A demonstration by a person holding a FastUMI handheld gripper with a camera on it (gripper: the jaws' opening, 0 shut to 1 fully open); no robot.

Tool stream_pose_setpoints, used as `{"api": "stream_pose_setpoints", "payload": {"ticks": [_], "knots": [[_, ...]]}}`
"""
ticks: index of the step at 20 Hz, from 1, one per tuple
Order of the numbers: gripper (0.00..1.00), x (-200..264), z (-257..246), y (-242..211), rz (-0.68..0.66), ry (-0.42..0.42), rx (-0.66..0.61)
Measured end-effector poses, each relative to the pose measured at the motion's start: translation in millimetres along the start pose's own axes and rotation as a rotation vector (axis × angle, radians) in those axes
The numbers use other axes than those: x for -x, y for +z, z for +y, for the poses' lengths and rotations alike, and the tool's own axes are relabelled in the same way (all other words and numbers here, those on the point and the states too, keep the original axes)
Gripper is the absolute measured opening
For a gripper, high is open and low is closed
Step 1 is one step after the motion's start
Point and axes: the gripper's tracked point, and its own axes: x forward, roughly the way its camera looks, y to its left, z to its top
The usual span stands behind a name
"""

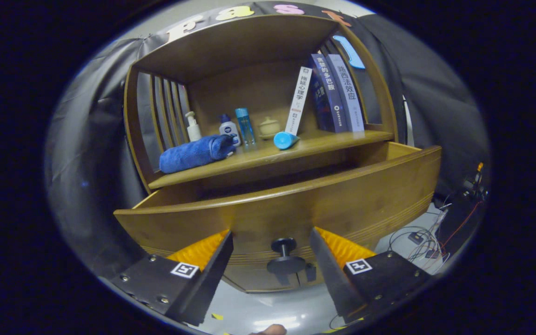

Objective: Pull open the drawer, take out the items inside it, and place them on the countertop above the cabinet.

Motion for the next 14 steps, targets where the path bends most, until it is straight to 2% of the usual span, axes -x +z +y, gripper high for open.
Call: {"api": "stream_pose_setpoints", "payload": {"ticks": [14], "knots": [[0.99,-41,2,14,-0.018,0.017,-0.007]]}}
